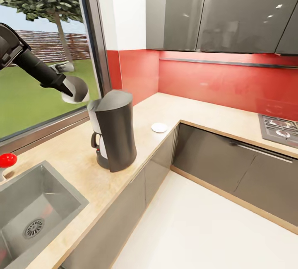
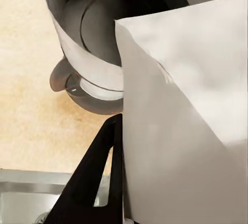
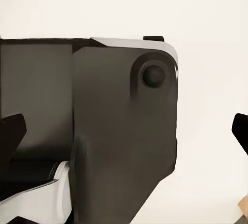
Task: Set up a coffee station on the kitchen countertop: keep the coffee maker on the countertop, move the bottle of coffee from the kitchen shelf to the counter next to the coffee maker, place a paper coffee filter on top of the coffee maker, put the saucer next to the coffee maker with the coffee cup on the saucer, and place the electric kettle next to the coffee maker.
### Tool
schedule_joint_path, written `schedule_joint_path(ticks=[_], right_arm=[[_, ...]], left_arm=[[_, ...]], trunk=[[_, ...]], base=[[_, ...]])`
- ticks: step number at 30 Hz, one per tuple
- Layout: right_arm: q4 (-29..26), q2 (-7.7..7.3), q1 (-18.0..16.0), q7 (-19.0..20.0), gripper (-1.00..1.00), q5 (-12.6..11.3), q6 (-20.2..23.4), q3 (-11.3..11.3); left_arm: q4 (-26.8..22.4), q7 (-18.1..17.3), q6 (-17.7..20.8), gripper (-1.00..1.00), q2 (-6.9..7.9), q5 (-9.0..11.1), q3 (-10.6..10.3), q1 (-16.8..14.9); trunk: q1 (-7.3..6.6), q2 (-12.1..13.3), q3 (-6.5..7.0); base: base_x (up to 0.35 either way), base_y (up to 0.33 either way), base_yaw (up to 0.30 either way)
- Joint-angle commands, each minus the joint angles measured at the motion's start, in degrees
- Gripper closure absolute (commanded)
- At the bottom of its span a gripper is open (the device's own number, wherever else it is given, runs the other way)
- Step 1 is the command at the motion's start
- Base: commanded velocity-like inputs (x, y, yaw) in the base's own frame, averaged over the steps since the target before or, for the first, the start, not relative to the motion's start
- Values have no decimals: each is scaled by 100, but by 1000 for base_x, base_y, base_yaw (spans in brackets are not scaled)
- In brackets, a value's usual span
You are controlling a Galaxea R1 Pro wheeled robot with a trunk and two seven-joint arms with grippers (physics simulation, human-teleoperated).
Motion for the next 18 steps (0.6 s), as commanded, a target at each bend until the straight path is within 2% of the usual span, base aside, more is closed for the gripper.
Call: schedule_joint_path(ticks=[1,9,12,18], right_arm=[[4,1,-4,-5,-100,-4,-18,6],[4,0,-4,-5,-100,-4,-19,6],[4,-6,-4,-5,-100,-3,-19,-2],[4,-25,-4,-5,-100,-7,-19,-10]], left_arm=[[-14,-42,12,100,3,-54,21,-3],[-2,-60,-23,100,0,-37,-17,8],[-9,-72,-29,100,-17,-39,-24,199],[-8,-72,-25,100,-28,-35,-27,344]], trunk=[[6,-11,-11],[6,-11,-11],[6,-11,-11],[6,-11,-11]], base=[[168,12,0],[121,2,0],[137,0,0],[103,0,0]])
